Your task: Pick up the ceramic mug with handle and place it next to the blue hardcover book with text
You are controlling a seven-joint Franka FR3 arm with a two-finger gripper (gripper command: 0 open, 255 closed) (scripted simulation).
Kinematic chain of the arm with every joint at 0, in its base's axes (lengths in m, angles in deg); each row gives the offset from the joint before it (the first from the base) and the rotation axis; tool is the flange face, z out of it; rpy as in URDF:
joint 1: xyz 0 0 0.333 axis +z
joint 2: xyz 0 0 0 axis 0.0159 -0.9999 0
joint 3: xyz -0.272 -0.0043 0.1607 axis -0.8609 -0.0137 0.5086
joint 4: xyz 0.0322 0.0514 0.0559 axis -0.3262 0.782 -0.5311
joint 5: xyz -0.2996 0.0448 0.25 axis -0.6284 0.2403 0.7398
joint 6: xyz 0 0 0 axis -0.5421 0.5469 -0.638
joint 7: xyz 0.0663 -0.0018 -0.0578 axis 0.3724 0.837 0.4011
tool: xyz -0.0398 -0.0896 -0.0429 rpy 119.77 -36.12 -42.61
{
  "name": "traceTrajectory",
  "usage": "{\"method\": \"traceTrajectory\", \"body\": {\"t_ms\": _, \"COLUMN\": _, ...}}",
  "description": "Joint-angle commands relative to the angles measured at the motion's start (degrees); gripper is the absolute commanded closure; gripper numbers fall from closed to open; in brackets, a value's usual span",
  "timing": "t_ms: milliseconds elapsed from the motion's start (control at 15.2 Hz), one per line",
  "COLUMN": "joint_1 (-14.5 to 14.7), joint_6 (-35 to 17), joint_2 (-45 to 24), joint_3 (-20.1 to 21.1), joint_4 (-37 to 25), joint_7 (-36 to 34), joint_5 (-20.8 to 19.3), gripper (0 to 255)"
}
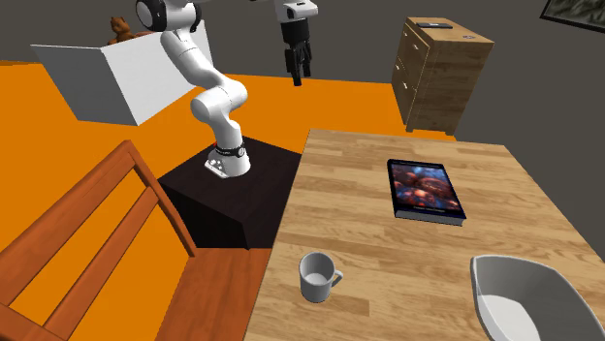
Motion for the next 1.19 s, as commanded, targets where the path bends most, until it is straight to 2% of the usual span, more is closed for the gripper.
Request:
{"method": "traceTrajectory", "body": {"t_ms": 0, "joint_1": 0.00, "joint_6": 0.00, "joint_2": 0.00, "joint_3": 0.00, "joint_4": 0.00, "joint_7": 0.00, "joint_5": 0.00, "gripper": 0}}
{"method": "traceTrajectory", "body": {"t_ms": 594, "joint_1": -2.50, "joint_6": -10.84, "joint_2": -11.50, "joint_3": -6.51, "joint_4": 1.32, "joint_7": 8.01, "joint_5": -3.68, "gripper": 0}}
{"method": "traceTrajectory", "body": {"t_ms": 1122, "joint_1": -4.28, "joint_6": -19.41, "joint_2": -25.06, "joint_3": -11.88, "joint_4": -2.20, "joint_7": 15.03, "joint_5": -4.85, "gripper": 0}}
